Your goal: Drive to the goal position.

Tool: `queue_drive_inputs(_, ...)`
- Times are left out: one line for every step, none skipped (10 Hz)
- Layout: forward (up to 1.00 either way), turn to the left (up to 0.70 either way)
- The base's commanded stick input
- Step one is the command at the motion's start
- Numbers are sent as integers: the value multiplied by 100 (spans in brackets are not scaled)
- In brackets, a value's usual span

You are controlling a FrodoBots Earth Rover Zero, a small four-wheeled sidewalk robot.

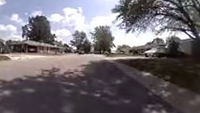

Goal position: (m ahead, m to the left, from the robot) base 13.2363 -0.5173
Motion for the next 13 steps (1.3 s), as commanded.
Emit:
queue_drive_inputs(70, 0)
queue_drive_inputs(70, 0)
queue_drive_inputs(70, 0)
queue_drive_inputs(70, 0)
queue_drive_inputs(70, 0)
queue_drive_inputs(70, 0)
queue_drive_inputs(70, 0)
queue_drive_inputs(70, 0)
queue_drive_inputs(70, 0)
queue_drive_inputs(70, 0)
queue_drive_inputs(70, 0)
queue_drive_inputs(70, 0)
queue_drive_inputs(70, 0)
